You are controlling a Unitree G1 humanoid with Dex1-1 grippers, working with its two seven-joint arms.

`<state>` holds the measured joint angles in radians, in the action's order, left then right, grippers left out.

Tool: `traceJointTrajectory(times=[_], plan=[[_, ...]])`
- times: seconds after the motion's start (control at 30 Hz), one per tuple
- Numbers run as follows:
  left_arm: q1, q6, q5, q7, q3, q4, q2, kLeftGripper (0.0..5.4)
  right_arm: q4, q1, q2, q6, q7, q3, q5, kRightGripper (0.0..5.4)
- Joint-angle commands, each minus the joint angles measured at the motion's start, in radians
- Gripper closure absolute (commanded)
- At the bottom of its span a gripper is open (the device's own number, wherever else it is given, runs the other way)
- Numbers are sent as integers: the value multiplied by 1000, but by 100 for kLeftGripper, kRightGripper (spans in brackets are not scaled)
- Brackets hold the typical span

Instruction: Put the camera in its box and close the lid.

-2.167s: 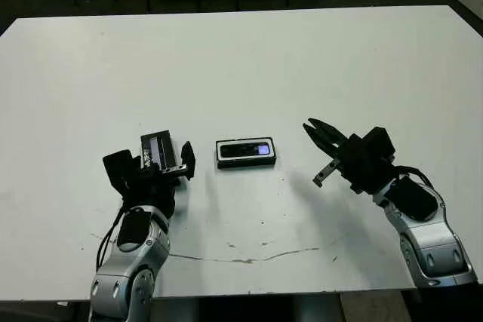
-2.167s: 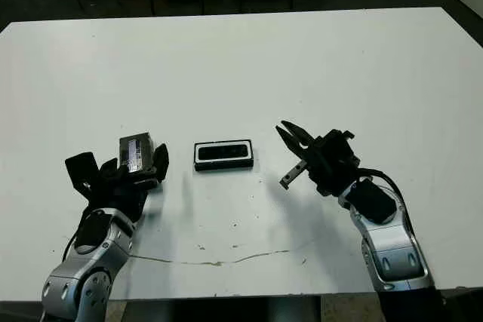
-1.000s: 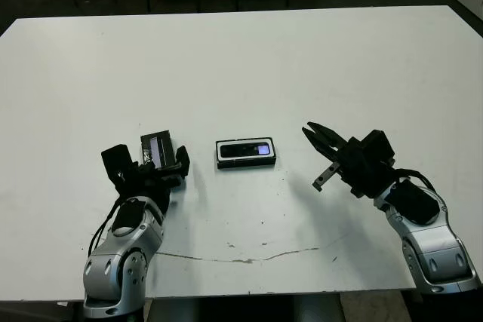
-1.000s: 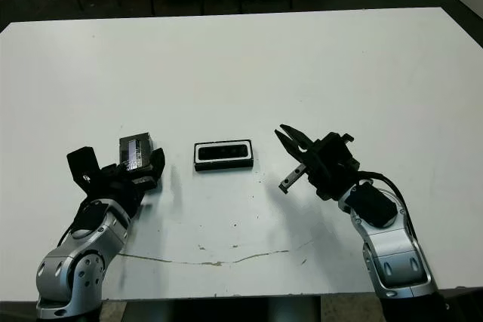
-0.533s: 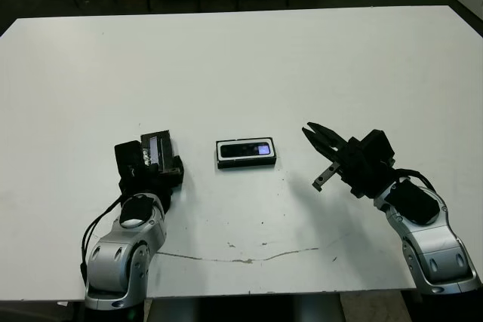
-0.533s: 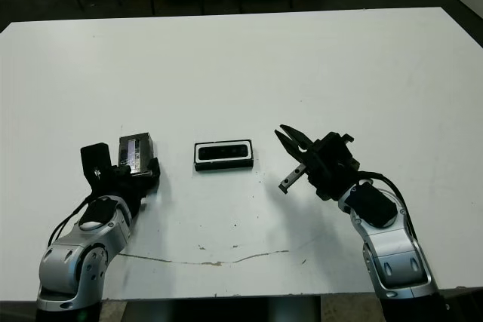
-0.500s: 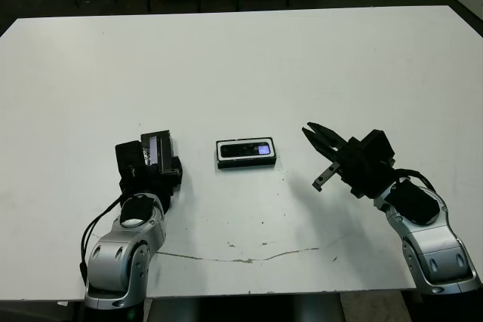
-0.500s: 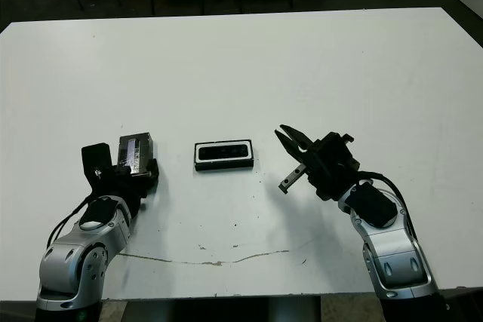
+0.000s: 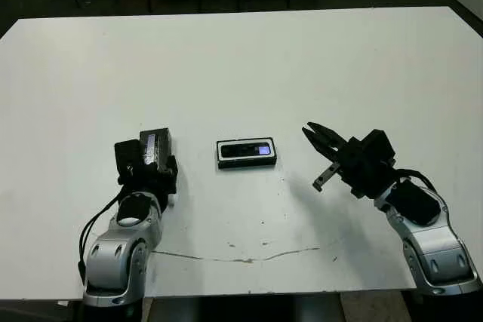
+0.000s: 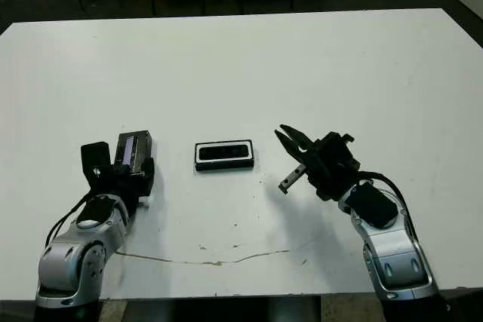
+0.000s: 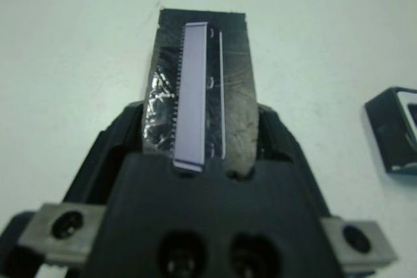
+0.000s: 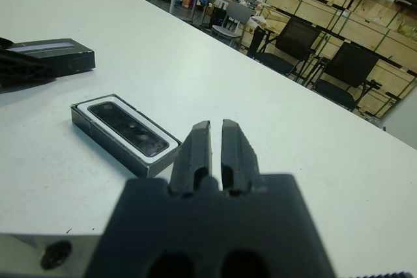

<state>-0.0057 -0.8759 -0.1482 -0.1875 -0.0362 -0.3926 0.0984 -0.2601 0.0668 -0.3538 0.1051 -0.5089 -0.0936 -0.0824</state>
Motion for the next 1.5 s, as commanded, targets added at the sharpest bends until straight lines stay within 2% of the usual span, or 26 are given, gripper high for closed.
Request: traceJointTrajectory(times=[0.03, 0.17, 0.23, 0.4, 0.47, 0.6, 0.73, 0.9, 1.17, 1.5], plan=[[64, 27, -15, 33, -10, 15, 5, 261, 12, -19, -10, 4, 7, 2, 10, 540], [111, 239, -12, 126, 7, -35, -39, 261, 18, -19, -8, -5, 10, 7, 8, 540], [109, 308, -16, 180, 3, -48, -74, 261, 38, -15, -7, -26, 8, 9, 5, 540], [35, 347, -72, 381, -41, -60, -249, 261, 77, -5, 11, -32, 5, 23, -34, 540], [0, 362, -89, 457, -55, -43, -319, 261, 101, -1, 16, -60, 0, 29, -46, 540], [-93, 431, -141, 665, -69, 76, -458, 261, 126, 10, 18, -54, -1, 39, -69, 540], [-210, 505, -170, 887, -41, 247, -572, 261, 151, 28, 8, -53, -9, 49, -83, 540], [-376, 539, -149, 1132, 57, 456, -672, 261, 172, 48, -4, -41, -15, 59, -84, 540], [-586, 539, -100, 1359, 199, 727, -668, 261, 203, 62, 2, -15, -23, 78, -107, 540], [-654, 590, -108, 1452, 205, 962, -567, 261, 243, 63, 20, -13, -5, 98, -121, 540]])
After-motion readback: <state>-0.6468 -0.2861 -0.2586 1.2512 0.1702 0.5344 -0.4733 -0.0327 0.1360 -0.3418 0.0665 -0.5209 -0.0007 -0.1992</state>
